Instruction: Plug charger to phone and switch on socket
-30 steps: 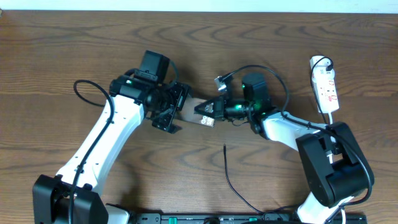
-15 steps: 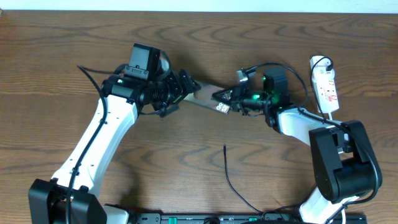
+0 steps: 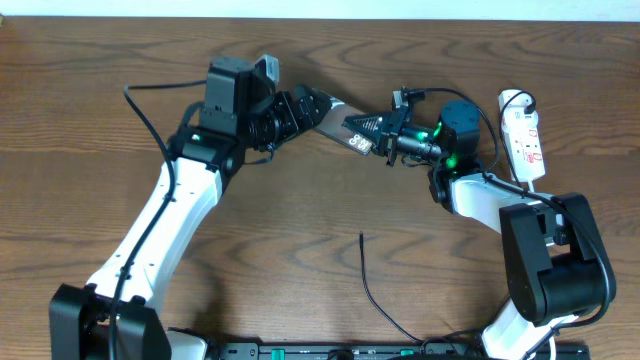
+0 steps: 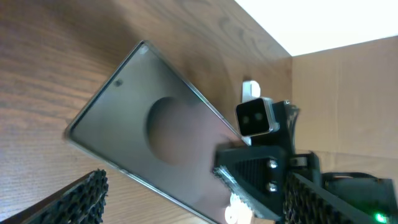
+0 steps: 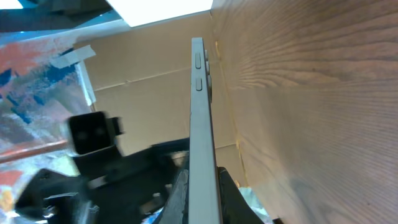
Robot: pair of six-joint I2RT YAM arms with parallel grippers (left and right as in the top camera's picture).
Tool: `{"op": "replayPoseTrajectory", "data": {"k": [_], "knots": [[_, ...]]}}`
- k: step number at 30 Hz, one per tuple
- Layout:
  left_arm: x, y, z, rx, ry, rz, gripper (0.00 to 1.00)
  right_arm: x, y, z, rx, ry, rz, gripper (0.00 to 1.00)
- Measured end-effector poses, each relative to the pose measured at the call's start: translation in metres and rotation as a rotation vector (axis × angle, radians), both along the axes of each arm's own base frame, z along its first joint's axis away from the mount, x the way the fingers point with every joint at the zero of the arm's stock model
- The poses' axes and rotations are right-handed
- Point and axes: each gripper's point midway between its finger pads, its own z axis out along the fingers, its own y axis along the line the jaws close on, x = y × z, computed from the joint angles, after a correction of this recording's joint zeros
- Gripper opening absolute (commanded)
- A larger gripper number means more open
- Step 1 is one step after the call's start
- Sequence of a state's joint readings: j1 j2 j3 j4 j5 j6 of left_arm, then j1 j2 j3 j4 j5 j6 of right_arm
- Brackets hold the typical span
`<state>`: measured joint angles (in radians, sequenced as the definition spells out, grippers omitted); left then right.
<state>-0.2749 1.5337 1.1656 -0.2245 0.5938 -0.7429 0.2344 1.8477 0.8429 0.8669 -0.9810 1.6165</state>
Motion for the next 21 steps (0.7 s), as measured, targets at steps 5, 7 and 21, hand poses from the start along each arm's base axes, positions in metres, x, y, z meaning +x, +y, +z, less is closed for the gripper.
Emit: {"op": "replayPoseTrajectory", "data": {"k": [5,7,21], "knots": [[0.002,-0.002,-0.020,-0.111,0.014,0.051,0.88,0.002,-0.001,0.000,0.002,0.009,-0.012,0.01],[0.004,-0.002,-0.020,-0.177,-0.001,0.068,0.88,0.002,-0.001,-0.001,0.000,0.008,-0.015,0.01],[-0.005,0.030,-0.041,-0.546,0.144,0.257,0.89,0.006,-0.002,-0.001,-0.006,-0.001,-0.038,0.01]]}}
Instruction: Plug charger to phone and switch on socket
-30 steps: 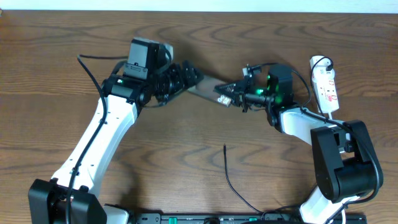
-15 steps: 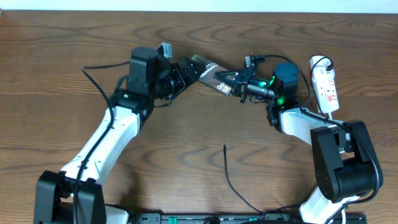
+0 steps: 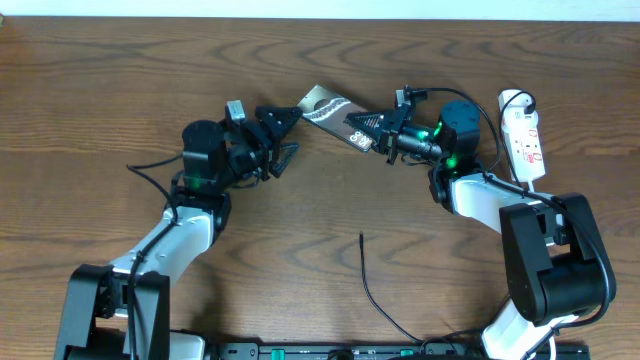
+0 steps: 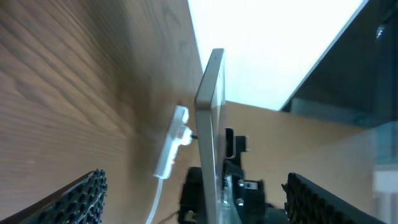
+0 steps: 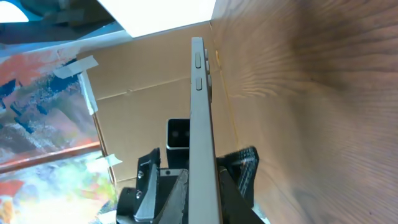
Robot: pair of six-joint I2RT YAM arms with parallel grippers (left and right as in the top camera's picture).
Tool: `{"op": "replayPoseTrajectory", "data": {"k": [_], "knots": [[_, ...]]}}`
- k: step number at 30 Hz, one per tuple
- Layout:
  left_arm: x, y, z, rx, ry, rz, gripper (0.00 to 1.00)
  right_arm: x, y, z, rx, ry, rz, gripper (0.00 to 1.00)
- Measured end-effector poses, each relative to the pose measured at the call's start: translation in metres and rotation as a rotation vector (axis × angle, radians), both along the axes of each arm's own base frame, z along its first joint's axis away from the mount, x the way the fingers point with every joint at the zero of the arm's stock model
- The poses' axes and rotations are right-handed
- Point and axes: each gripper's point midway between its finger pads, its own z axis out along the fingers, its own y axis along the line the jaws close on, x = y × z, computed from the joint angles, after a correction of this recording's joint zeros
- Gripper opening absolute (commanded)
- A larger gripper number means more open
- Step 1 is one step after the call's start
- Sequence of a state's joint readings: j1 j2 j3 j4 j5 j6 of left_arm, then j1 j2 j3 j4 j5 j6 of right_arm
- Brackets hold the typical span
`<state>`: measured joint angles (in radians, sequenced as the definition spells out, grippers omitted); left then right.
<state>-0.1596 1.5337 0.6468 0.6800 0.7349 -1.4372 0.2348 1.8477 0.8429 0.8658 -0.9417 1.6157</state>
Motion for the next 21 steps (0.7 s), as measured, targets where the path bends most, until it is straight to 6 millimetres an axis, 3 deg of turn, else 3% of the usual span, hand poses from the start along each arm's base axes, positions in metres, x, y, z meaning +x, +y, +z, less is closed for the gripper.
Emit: {"op": "replayPoseTrajectory", "data": {"k": [4,10,18,21], "knots": [[0.001,0.000,0.012,-0.085,0.005,0.023,0.89,-0.001,0.006,0.000,-0.003,0.000,-0.004,0.01],[0.002,0.002,0.026,-0.183,0.005,0.059,0.89,-0.014,0.029,0.000,0.017,0.051,0.034,0.01],[-0.007,0.008,-0.005,-0.174,0.109,0.104,0.92,-0.029,0.060,0.008,0.055,0.077,0.067,0.01],[-0.007,0.010,-0.008,-0.151,0.093,0.111,0.92,-0.034,0.067,0.009,0.059,0.079,0.076,0.01]]}}
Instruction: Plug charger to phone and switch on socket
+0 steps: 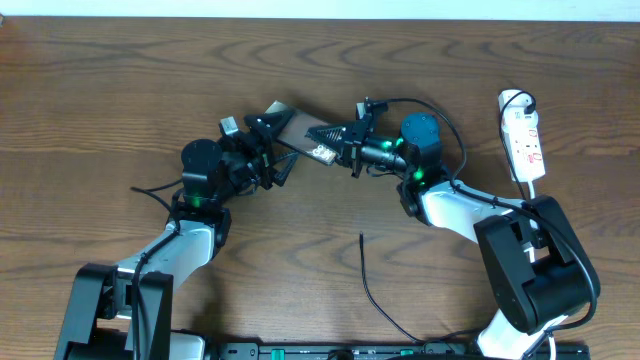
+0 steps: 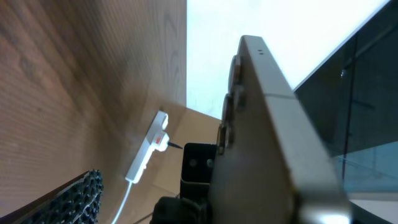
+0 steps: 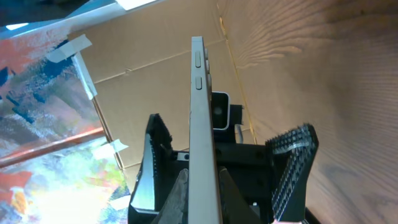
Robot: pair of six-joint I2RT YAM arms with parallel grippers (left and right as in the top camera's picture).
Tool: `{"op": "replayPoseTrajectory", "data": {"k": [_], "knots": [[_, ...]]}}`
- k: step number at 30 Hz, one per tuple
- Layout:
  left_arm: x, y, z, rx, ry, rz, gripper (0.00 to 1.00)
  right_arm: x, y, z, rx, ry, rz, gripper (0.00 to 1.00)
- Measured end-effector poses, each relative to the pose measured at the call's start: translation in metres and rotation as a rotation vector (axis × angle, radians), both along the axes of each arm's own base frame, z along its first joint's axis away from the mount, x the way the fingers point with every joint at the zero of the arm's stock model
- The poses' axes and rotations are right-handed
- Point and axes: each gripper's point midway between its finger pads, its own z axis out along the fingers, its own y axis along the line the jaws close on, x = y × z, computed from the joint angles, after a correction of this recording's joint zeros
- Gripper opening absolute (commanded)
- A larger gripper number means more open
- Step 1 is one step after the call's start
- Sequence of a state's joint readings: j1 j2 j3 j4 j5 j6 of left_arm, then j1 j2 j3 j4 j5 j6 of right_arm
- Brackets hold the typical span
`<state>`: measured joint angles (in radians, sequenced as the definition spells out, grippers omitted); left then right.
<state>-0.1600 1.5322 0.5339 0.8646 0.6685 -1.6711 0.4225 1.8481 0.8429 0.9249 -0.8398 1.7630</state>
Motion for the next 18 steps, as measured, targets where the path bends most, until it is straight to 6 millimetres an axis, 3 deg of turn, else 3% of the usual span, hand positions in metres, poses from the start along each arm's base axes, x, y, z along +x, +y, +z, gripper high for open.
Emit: {"op": "replayPoseTrajectory", "data": {"k": [18], "knots": [[0.009,0.017,-0.001,0.160,-0.142,0.033,0.92,-0.002,0.004,-0.003,-0.023,-0.037,0.000,0.01]]}}
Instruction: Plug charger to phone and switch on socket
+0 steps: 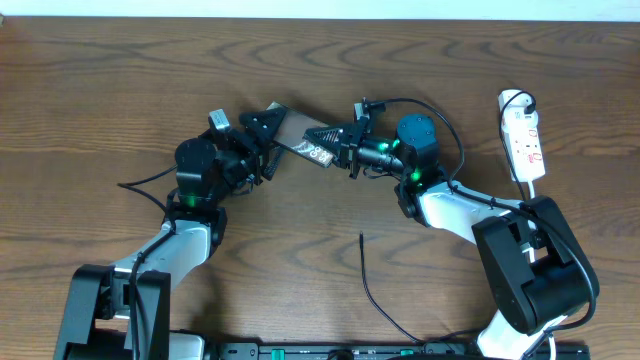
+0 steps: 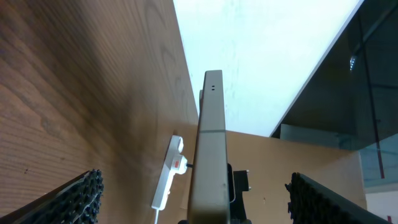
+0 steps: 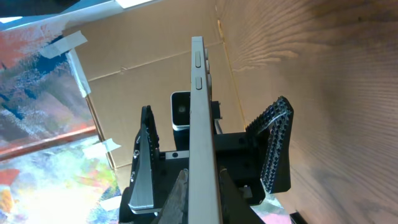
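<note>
The phone (image 1: 300,138) is held edge-up above the table, with my right gripper (image 1: 338,142) shut on its right end. In the right wrist view the phone (image 3: 200,112) runs up the middle and the right gripper (image 3: 202,196) pinches its near end. My left gripper (image 1: 266,140) stands open around the phone's left end. In the left wrist view the phone's edge (image 2: 211,155) sits midway between the wide-open fingers (image 2: 78,199), apart from both. The black charger cable (image 1: 375,285) lies loose on the table at the front. The white socket strip (image 1: 522,135) lies at the far right.
The wooden table (image 1: 100,80) carries nothing else. The strip (image 2: 169,180) also shows small behind the phone in the left wrist view. The cable's free tip (image 1: 361,236) points toward the table's middle, below both grippers.
The left gripper has shifted slightly, so the phone's edge now sits centred between its open fingers instead of off to one side. The right gripper still holds the phone in about the same place.
First the right gripper held the phone right of centre with the left arm raised close over it. Then the left arm was low, left of the phone, open. Later the phone was further left, at the left gripper, and now its end lies between the open left fingers.
</note>
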Robot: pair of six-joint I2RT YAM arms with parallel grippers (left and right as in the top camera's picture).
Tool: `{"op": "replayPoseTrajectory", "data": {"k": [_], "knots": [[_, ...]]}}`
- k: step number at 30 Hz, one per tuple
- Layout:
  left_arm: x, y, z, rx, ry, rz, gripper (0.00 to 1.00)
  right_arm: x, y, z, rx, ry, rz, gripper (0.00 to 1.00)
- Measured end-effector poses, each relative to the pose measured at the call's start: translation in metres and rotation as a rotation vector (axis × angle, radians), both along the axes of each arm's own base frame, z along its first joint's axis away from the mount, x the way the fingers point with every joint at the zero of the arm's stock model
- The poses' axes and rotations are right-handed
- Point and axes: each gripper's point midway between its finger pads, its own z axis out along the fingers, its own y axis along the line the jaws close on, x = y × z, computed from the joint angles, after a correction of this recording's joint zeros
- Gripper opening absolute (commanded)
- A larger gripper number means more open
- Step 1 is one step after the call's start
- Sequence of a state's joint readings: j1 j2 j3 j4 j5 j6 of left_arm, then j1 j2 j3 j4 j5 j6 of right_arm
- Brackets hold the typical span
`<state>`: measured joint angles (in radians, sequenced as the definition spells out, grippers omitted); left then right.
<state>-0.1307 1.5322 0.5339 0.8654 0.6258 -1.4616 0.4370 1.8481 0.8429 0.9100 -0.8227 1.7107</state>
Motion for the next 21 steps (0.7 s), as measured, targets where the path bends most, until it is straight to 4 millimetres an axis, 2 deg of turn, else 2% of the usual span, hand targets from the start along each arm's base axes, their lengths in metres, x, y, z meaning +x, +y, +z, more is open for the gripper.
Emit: {"op": "replayPoseTrajectory", "data": {"k": [21], "knots": [[-0.0007,0.0005,-0.0048,0.001,0.024,0.004,0.94,-0.0096,0.0099,0.0001,-0.008,-0.028,0.036,0.01]]}}
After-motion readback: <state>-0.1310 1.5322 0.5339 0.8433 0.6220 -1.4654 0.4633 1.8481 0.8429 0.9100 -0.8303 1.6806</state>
